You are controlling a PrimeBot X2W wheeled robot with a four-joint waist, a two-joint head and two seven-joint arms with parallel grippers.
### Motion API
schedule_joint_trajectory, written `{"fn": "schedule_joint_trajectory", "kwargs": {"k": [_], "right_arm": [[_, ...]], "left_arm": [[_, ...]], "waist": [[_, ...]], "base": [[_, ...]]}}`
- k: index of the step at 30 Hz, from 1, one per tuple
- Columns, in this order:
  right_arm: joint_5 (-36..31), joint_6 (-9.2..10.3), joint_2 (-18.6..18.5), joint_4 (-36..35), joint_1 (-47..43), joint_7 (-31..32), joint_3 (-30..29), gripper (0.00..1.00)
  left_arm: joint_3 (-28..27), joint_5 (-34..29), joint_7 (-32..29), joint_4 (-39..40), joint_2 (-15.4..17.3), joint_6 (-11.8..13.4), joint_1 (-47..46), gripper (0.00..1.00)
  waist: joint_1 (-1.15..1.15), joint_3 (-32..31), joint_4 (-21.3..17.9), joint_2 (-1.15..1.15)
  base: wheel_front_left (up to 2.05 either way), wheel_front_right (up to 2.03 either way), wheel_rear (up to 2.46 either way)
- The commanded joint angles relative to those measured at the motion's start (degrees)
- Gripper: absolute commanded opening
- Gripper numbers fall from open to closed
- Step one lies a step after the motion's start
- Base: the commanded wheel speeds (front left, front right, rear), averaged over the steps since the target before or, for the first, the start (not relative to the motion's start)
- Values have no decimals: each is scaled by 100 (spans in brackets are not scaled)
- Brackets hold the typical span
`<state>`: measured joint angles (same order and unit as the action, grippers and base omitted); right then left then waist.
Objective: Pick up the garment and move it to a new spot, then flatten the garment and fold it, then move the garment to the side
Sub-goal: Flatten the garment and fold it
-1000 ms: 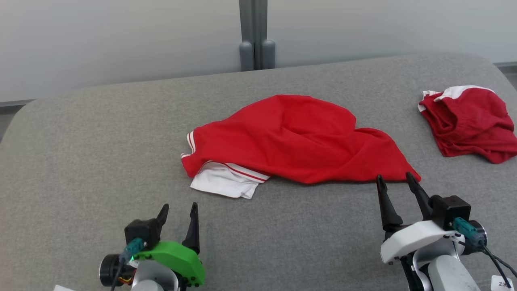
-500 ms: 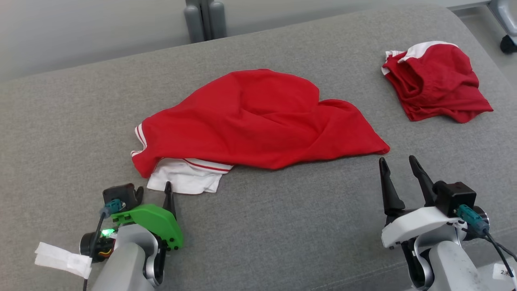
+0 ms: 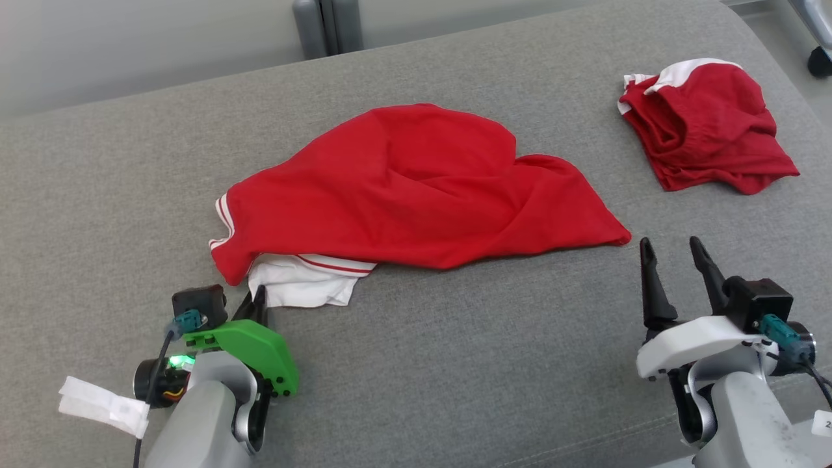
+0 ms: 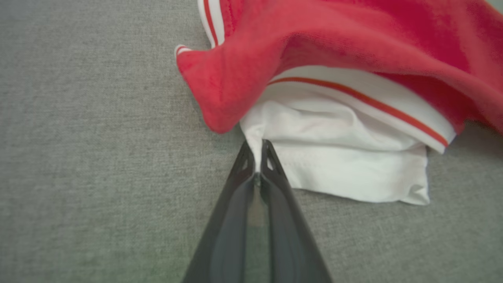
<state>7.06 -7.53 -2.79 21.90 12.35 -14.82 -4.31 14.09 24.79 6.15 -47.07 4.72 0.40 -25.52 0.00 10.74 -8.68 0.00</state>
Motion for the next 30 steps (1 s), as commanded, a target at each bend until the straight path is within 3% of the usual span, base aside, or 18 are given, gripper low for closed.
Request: {"fn": "schedule_joint_trajectory", "kwargs": {"k": [1, 10, 23, 24, 25, 26, 28, 29, 30], "right_arm": [[-123, 9, -22, 91, 116, -15, -171, 100], [-855, 9, -15, 1078, 713, 501, -1034, 100], [-937, 9, -20, 2898, 1439, 543, -899, 100], [-946, 9, -20, 3001, 1490, 536, -885, 84], [-927, 9, -20, 3112, 1549, 521, -862, 50], [-893, 9, -19, 3230, 1595, 518, -839, 35], [-803, 9, -19, 3404, 1665, 464, -783, 8], [-771, 9, -20, 3468, 1701, 435, -757, 0], [-726, 9, -21, 3538, 1745, 401, -721, 0]], "left_arm": [[12, 29, 47, 61, 20, -21, 176, 0], [102, 48, 151, 971, 40, 70, 728, 0], [216, 66, -182, 2307, 149, 321, 1416, 0], [221, 67, -197, 2381, 160, 336, 1449, 0], [231, 63, -221, 2460, 172, 356, 1484, 0], [238, 63, -247, 2537, 184, 377, 1523, 0], [252, 60, -290, 2659, 214, 390, 1585, 0], [256, 59, -301, 2713, 229, 408, 1609, 0], [258, 60, -317, 2778, 246, 429, 1635, 0]], "waist": [[0, -61, 122, 0], [0, -114, 578, 0], [0, -142, 800, 0], [0, -148, 798, 0], [0, -155, 795, 0], [0, -166, 792, 0], [0, -191, 783, 0], [0, -203, 777, 0], [0, -219, 767, 0]], "base": [[0, 0, 0], [0, 0, 0], [0, 0, 0], [0, 0, 0], [0, 0, 0], [0, 0, 0], [0, 0, 0], [0, 0, 0], [0, 0, 0]]}}
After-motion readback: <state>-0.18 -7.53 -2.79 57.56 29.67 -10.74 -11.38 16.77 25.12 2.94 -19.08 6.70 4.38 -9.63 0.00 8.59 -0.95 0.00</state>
